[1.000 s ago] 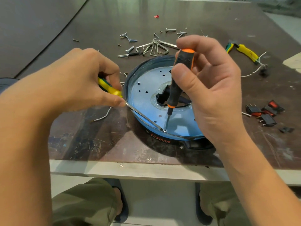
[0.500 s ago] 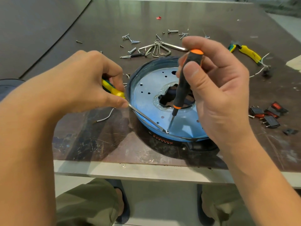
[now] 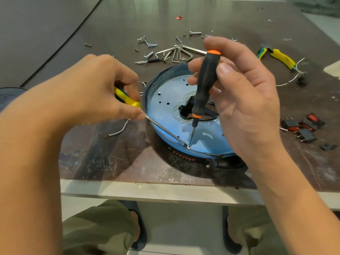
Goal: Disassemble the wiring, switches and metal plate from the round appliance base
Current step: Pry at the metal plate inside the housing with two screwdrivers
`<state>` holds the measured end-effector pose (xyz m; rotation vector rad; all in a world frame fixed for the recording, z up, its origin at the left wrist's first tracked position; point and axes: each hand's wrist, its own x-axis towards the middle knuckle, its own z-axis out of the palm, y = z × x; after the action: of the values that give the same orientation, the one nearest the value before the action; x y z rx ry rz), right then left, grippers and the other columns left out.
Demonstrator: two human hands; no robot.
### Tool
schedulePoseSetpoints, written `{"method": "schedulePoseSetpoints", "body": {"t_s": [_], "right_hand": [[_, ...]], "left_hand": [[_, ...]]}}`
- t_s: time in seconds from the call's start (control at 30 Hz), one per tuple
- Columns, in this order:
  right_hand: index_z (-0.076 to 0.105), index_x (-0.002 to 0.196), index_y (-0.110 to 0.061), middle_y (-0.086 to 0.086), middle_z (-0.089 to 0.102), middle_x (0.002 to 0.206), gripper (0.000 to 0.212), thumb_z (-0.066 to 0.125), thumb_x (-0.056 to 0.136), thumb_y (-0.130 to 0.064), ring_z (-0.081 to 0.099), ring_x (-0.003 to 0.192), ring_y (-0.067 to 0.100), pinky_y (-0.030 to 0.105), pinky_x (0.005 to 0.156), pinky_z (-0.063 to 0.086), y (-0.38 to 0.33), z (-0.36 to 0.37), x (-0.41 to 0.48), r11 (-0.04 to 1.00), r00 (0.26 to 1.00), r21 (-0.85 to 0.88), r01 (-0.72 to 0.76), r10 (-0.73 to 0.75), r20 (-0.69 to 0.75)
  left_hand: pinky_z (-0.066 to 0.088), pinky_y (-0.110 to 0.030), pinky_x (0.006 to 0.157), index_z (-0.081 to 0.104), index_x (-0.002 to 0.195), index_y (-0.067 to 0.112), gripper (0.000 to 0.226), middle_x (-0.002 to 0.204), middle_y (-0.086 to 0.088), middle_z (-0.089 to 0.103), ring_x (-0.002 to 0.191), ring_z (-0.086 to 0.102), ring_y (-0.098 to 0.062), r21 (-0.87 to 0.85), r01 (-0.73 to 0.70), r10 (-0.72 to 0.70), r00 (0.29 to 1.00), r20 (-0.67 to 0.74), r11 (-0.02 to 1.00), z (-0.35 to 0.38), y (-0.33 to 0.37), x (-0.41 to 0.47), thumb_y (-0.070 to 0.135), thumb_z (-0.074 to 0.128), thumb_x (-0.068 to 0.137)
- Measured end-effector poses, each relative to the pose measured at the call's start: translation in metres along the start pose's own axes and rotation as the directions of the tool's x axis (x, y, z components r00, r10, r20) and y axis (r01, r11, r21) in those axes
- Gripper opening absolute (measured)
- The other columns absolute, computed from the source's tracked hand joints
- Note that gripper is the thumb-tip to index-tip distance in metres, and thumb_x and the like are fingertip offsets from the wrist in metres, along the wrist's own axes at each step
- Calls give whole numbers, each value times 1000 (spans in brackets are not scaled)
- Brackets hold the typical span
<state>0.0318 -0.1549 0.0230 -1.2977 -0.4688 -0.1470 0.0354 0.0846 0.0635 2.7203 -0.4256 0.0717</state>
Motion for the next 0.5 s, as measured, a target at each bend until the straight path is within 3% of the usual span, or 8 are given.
{"method": "schedulePoseSetpoints", "body": {"t_s": [0.17, 0.27, 0.37, 0.5], "right_hand": [[60, 116, -10, 4, 58, 93, 20, 62, 97, -4, 54, 81, 15, 33, 78, 48, 0, 2, 2, 989, 995, -108, 102, -103, -5], [59, 120, -7, 13, 64, 96, 21, 52, 101, 0, 63, 81, 24, 36, 73, 57, -1, -1, 0, 996, 997, -36, 81, -81, 1], [60, 119, -8, 13, 69, 99, 22, 46, 102, -7, 67, 88, 24, 35, 79, 56, -3, -1, 1, 1000, 999, 22, 5, -4, -36], [60, 113, -11, -1, 59, 89, 16, 61, 99, -5, 55, 79, 11, 27, 73, 48, -3, 4, 1, 995, 997, -51, 81, -82, -10]], "left_hand": [[40, -24, 54, 68, 69, 33, 26, 66, 18, 64, 69, 58, -1, 15, -6, 6, 1000, 3, 1000, 0, 0, 0, 48, 87, 58], [39, -23, 53, 67, 70, 34, 26, 67, 19, 64, 68, 58, 0, 16, 1, 0, 1000, -9, 1000, 1, -1, 0, 49, 85, 58], [39, -24, 52, 67, 71, 34, 27, 68, 18, 63, 69, 57, -1, 20, 1, -1, 1000, -5, 1000, 0, -1, 0, 51, 83, 57], [39, -24, 52, 68, 70, 32, 28, 69, 17, 63, 69, 57, -1, 22, 1, -1, 1000, 1, 1000, 0, -1, 0, 52, 82, 57]]}}
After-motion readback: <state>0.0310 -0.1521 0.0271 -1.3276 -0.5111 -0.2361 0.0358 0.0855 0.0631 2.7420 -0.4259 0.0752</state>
